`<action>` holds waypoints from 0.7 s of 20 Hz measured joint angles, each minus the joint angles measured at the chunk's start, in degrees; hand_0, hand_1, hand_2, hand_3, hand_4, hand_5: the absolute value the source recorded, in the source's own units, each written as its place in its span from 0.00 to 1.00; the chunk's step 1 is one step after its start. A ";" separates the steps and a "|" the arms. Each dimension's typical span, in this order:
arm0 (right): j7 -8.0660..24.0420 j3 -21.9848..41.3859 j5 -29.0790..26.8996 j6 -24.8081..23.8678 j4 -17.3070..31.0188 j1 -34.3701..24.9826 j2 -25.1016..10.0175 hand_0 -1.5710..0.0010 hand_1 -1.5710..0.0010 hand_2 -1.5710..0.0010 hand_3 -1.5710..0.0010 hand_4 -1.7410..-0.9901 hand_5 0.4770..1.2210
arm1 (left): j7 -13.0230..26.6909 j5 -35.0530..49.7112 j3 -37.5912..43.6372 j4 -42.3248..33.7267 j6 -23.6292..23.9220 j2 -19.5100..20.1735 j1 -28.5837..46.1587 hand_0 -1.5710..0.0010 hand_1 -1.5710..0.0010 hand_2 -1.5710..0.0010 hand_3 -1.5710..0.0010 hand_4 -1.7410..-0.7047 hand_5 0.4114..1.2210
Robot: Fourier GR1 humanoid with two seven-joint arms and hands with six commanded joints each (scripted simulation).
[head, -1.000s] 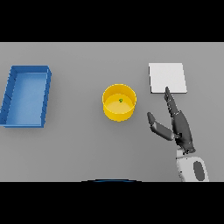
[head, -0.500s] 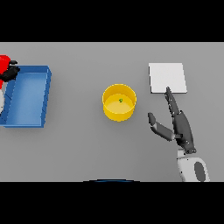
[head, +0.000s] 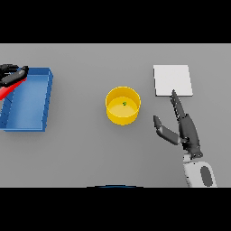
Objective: Pick up the red beaker and tilt it to pour out 1 green nut into yellow bowl. Pick up the yellow bowl and place it on the metallic measuring scale.
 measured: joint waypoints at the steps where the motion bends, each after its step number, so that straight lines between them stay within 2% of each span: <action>1: -0.44 0.32 0.40 -0.09 -0.07 0.16 0.11 1.00 1.00 1.00 1.00 0.78 0.25 | 0.85 -0.66 -0.57 -0.53 -0.61 0.76 0.07 0.84 0.86 0.86 0.86 0.88 0.27; 3: -0.16 0.58 1.66 -0.92 -0.24 0.17 0.03 1.00 1.00 1.00 1.00 0.78 0.25 | 1.21 -2.85 -1.84 0.83 -0.25 0.97 -0.13 0.90 0.91 0.91 0.91 0.91 0.27; 5: -0.42 0.30 1.65 -0.90 -0.59 0.18 -0.51 1.00 1.00 1.00 1.00 0.78 0.24 | -0.05 -3.81 -2.18 0.32 1.02 0.92 0.20 0.94 0.94 0.94 0.94 0.92 0.27; 6: 1.08 1.09 2.48 -1.33 -0.65 -0.36 0.36 1.00 1.00 1.00 1.00 0.80 0.22 | -0.97 -4.23 -2.45 0.18 1.67 0.56 0.21 0.95 0.95 0.96 0.95 0.93 0.27; 7: 2.49 0.50 2.28 -1.35 -0.80 -0.63 -0.22 1.00 1.00 1.00 1.00 0.81 0.21 | -1.85 -4.24 -2.11 0.23 2.27 0.57 -0.05 0.96 0.96 0.96 0.96 0.93 0.27; 8: 5.04 1.36 5.32 -2.79 -0.76 -1.05 -0.39 1.00 1.00 1.00 1.00 0.83 0.22 | -2.88 -3.86 -1.75 0.51 2.74 0.04 -0.43 0.97 0.97 0.97 0.97 0.93 0.28; 9: 4.82 1.91 6.01 -2.03 -1.18 -1.35 -1.24 1.00 1.00 1.00 1.00 0.87 0.23 | -4.29 -3.09 -1.33 -0.58 2.90 -0.05 0.42 0.97 0.98 0.98 0.98 0.92 0.29; 11: 2.72 3.88 7.17 1.64 -0.71 -3.10 -3.77 1.00 1.00 1.00 1.00 0.87 0.25 | -5.29 -1.97 -0.70 -1.39 3.66 -1.10 0.71 0.98 0.98 0.99 0.98 0.91 0.30; 12: 3.32 4.28 8.20 3.36 -0.71 -4.96 -6.10 1.00 1.00 1.00 1.00 0.85 0.25 | -5.49 -1.64 -0.47 -2.11 3.81 -1.06 1.14 0.99 0.99 0.99 0.99 0.91 0.31; 14: 6.92 7.07 14.33 4.70 1.04 -9.34 -9.15 1.00 1.00 1.00 1.00 0.82 0.22 | -5.04 -1.46 -0.67 -2.21 3.99 -1.86 0.86 0.99 0.99 0.99 0.99 0.91 0.32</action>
